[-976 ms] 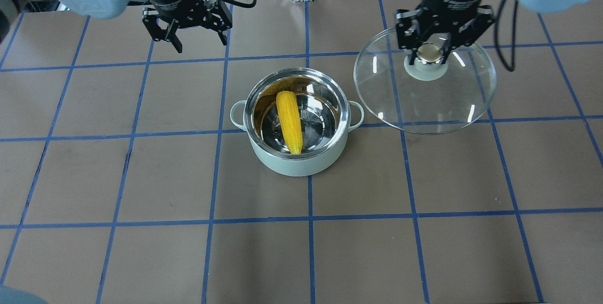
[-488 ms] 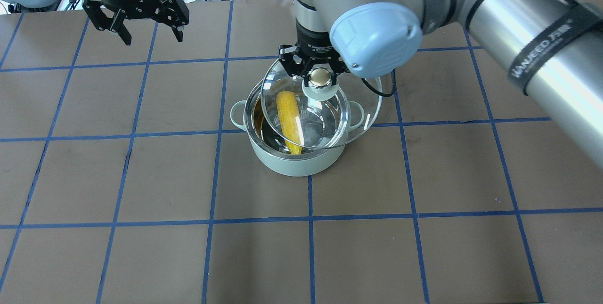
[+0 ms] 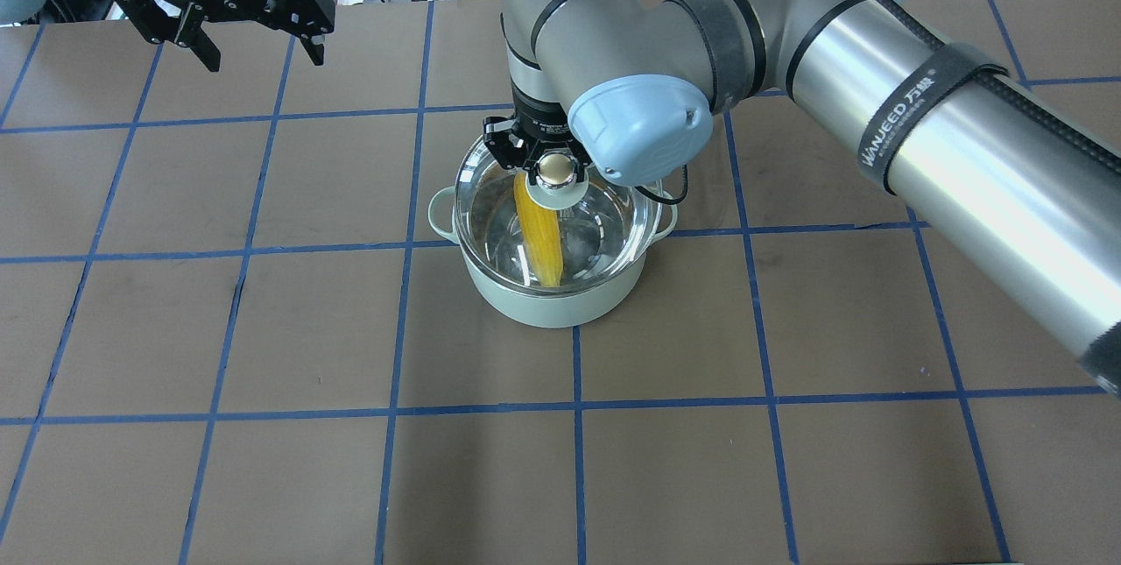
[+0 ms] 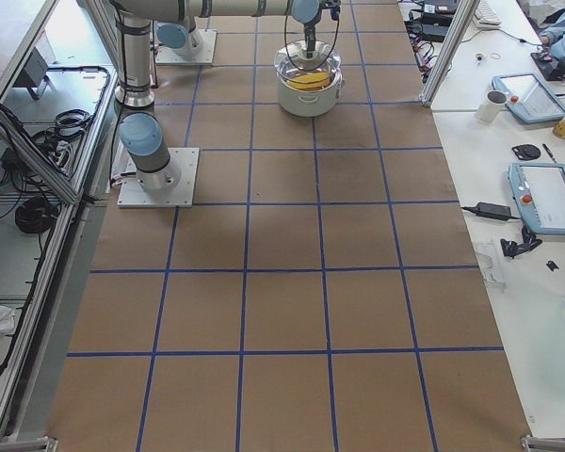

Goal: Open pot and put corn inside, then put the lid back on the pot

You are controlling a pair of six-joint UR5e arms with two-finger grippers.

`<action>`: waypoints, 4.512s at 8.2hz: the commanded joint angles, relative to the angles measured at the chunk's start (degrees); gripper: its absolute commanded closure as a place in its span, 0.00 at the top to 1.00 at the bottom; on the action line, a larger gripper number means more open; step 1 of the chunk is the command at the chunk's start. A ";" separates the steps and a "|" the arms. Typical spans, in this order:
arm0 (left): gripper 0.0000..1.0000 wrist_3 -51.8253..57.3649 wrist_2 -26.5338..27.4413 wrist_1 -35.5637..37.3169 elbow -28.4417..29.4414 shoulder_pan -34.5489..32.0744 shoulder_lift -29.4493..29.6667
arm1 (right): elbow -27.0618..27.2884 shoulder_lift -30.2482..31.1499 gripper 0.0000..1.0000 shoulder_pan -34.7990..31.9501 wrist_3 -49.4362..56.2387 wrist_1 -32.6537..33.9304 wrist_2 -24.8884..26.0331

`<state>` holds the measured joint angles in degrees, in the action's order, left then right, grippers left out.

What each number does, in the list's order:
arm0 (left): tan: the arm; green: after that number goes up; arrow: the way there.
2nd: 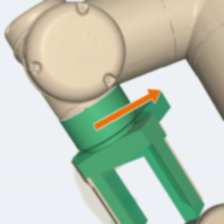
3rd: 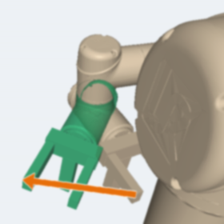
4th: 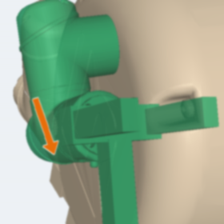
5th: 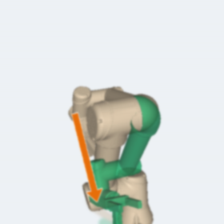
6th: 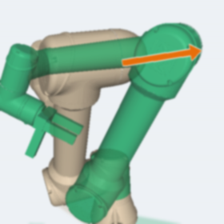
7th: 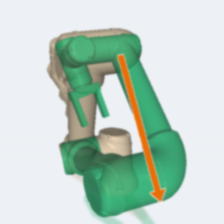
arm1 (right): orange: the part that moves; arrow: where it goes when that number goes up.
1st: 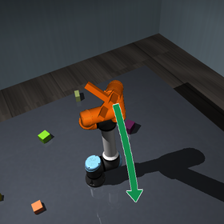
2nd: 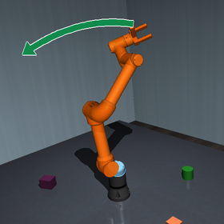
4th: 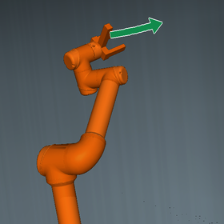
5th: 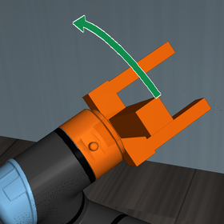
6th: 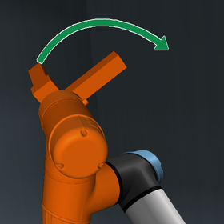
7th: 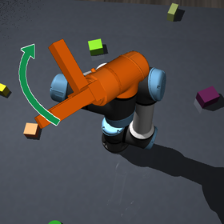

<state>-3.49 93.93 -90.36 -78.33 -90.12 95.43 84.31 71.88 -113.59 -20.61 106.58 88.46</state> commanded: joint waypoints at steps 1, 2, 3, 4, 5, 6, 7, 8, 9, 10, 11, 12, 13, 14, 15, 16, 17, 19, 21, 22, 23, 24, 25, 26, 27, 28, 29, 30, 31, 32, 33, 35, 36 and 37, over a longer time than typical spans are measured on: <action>1.00 -0.21 -0.15 0.10 -0.16 -0.32 -0.59 | 1.47 -0.78 0.07 -0.05 -0.39 2.48 -1.61; 1.00 -0.21 0.28 0.01 -0.60 -0.32 -0.42 | 1.47 -1.13 0.07 -0.05 -0.22 2.84 -1.71; 1.00 -0.03 0.46 -0.25 -1.73 -0.32 -0.59 | 1.47 -1.39 0.07 -0.05 0.13 3.54 -1.71; 1.00 -0.20 0.03 0.27 -3.48 -0.23 -0.16 | 1.47 -1.48 0.08 -0.05 0.31 3.98 -1.62; 1.00 -0.03 -0.15 0.97 -4.28 -0.23 -0.50 | 1.55 -1.66 0.08 -0.05 0.48 4.07 -1.53; 1.00 -0.03 -0.15 0.89 -4.55 -0.23 -0.94 | 1.47 -1.83 0.08 -0.05 0.31 4.16 -1.71; 1.00 -0.03 0.20 0.89 -4.64 -0.32 -1.55 | 1.47 -1.92 0.08 -0.05 0.31 4.51 -1.71; 1.00 -0.03 0.38 0.28 -4.73 -0.32 -1.99 | 1.47 -2.10 0.08 -0.05 0.31 4.95 -1.71; 1.00 -0.03 0.12 0.27 -4.64 -0.32 -2.35 | 1.55 -2.19 0.08 -0.05 0.31 5.13 -1.71; 1.00 -0.03 0.03 0.27 -4.73 -0.32 -2.61 | 1.56 -2.54 0.08 -0.05 0.31 5.30 -1.62; 1.00 -0.03 0.03 0.27 -4.73 -0.32 -2.79 | 1.56 -2.63 0.08 -0.05 0.48 5.48 -1.53; 1.00 -0.03 -0.15 0.27 -4.64 -0.32 -3.14 | 1.56 -2.71 0.08 0.03 0.92 5.65 -1.27; 1.00 0.06 -0.41 0.27 -4.82 -0.32 -3.31 | 1.56 -2.72 0.08 0.03 1.45 5.66 -1.01; 1.00 0.15 -1.28 0.53 -5.08 -0.32 -3.23 | 1.56 -2.80 0.08 0.03 1.45 5.74 -1.00; 1.00 0.06 -4.51 0.45 -5.08 -0.32 -3.31 | 1.82 -2.89 0.08 0.03 1.45 5.66 -0.92; 1.00 0.15 -4.37 -0.16 -5.26 -0.32 -3.49 | 2.25 -3.24 0.08 0.03 1.45 5.74 -1.09; 1.00 0.15 -4.28 -0.43 -5.61 -0.32 -3.49 | 2.26 -3.33 0.08 0.03 1.37 6.09 -1.18; 1.00 0.23 -4.20 0.27 -6.84 -0.23 -3.40 | 2.26 -3.50 0.10 0.03 1.45 6.18 -1.09; 1.00 2.06 -4.19 0.01 -7.19 -0.32 -4.97 | 2.26 -3.59 0.34 0.03 1.37 7.57 -0.83; 1.00 2.17 -4.19 0.01 -8.06 -0.32 -5.07 | 2.26 -3.68 0.58 0.03 1.19 8.28 -0.74; 1.00 2.17 -4.37 0.01 -9.64 -0.32 -5.42 | 2.26 -3.68 0.73 0.03 1.19 8.29 -0.74; 1.00 2.17 -4.37 0.18 -10.96 -0.32 -6.12 | 2.26 -3.68 0.85 0.03 1.54 8.38 0.04; 1.00 2.08 -4.46 0.27 -11.14 -0.32 -6.91 | 2.08 -3.51 1.00 0.12 1.54 8.38 1.36; 1.00 2.25 -4.63 0.19 -11.23 -0.32 -7.70 | 1.04 -2.11 1.00 1.60 2.32 8.12 1.46; 1.00 2.34 -4.20 0.10 -11.15 -0.41 -8.15 | 1.12 1.73 1.00 4.66 4.42 5.59 1.54; 1.00 2.34 -4.19 0.10 -11.32 -0.41 -9.02 | 1.12 5.33 1.00 9.74 10.62 -0.35 1.54; 1.00 2.52 -4.19 0.01 -11.32 -0.41 -9.55 | 1.12 9.81 1.00 15.10 16.77 -6.76 1.46; 1.00 2.26 -4.19 0.01 -11.32 -0.41 -9.03 | 1.20 13.94 1.00 18.54 20.23 -12.83 1.46; 1.00 2.34 -4.11 0.18 -11.32 -0.41 -8.33 | 1.20 17.29 1.00 19.19 22.96 -17.76 1.89; 1.00 2.34 -4.11 0.88 -11.32 -0.41 -7.63 | 1.46 20.20 1.00 19.19 23.25 -19.90 4.94; 1.00 2.34 -4.11 0.89 -11.41 -0.41 -6.84 | 1.73 21.70 1.00 19.11 22.81 -22.36 5.76; 1.00 2.43 -4.02 0.89 -11.32 -0.41 -6.13 | 1.82 21.46 1.00 19.02 22.19 -22.56 5.59; 1.00 2.43 -4.02 0.89 -11.32 -0.41 -6.13 | 1.82 21.37 1.00 19.02 22.28 -22.12 5.67; 1.00 2.34 -4.02 0.89 -11.41 -0.41 -6.04 | 1.82 21.37 1.00 19.02 22.37 -22.03 5.59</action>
<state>-1.08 89.89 -89.48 -89.66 -90.53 89.21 86.10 93.24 -94.58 1.67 84.38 94.03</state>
